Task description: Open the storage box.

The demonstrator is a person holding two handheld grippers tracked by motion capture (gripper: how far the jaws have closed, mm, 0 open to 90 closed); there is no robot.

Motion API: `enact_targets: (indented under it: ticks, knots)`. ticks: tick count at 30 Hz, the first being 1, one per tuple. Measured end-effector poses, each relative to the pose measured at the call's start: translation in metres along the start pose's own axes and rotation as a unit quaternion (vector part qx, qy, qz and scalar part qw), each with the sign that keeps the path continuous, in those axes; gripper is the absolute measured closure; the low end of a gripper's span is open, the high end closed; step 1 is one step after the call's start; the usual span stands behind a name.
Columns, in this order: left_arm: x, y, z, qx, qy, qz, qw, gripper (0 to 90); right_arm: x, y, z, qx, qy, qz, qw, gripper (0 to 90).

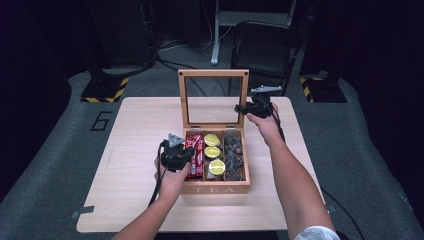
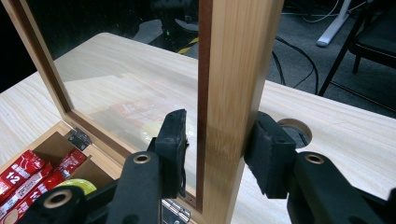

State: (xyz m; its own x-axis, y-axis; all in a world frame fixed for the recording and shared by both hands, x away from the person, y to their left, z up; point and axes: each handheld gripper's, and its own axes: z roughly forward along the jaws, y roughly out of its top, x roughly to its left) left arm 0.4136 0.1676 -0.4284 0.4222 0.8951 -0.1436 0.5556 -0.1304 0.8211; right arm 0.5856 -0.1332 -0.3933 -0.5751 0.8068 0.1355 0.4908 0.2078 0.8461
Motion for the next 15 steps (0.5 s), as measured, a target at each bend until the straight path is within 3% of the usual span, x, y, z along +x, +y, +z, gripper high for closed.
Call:
enact_targets:
  ticks: [9, 15]
  knots:
    - [0.029, 0.018, -0.026, -0.017, 0.024, -0.009, 0.9995, 84.9, 0.001, 0.000, 0.000, 0.001, -0.001, 0.000, 1.0000, 58.9]
    - [0.041, 0.022, -0.037, -0.012, 0.034, 0.003, 0.9993, 84.8, 0.000, 0.000, 0.000, 0.001, 0.000, 0.000, 1.0000, 59.0]
